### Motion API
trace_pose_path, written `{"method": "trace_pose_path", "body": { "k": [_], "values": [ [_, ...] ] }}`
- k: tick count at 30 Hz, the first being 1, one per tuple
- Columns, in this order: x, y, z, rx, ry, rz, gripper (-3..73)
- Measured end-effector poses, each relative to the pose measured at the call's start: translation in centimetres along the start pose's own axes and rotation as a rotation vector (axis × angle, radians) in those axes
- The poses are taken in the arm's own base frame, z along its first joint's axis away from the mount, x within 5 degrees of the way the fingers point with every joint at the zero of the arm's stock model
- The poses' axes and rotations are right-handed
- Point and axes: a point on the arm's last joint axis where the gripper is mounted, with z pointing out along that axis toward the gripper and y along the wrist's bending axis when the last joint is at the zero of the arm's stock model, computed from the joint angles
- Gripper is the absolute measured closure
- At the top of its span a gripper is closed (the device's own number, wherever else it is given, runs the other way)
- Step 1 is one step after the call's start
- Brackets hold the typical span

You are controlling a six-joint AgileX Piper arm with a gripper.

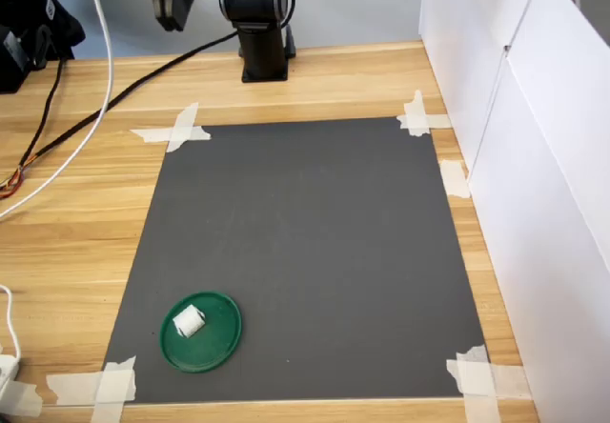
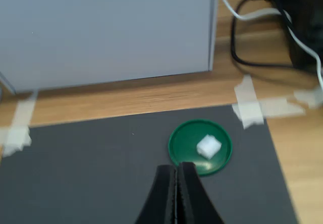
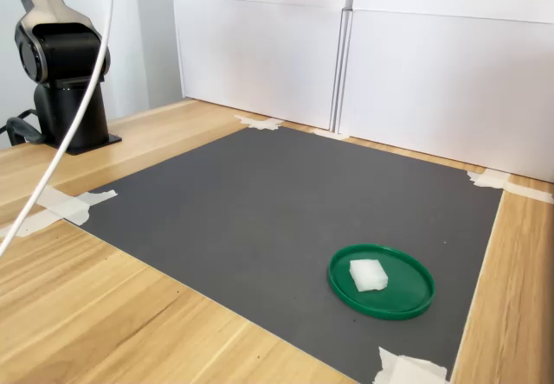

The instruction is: Grasp a white terminal and put it in the green lid.

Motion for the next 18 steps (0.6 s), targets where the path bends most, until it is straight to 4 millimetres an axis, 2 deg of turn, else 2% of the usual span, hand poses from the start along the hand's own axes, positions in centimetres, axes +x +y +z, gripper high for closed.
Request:
{"method": "trace_pose_path", "body": {
  "k": [3, 5, 10, 18],
  "values": [
    [2.6, 0.0, -1.9, 0.031, -0.042, 0.137, 71.4],
    [4.2, -0.1, -2.5, 0.049, -0.062, 0.170, 71.4],
    [9.8, -0.2, -4.1, 0.100, -0.096, 0.079, 71.6],
    [15.6, 0.1, -5.4, 0.101, -0.074, 0.133, 71.6]
  ]
}}
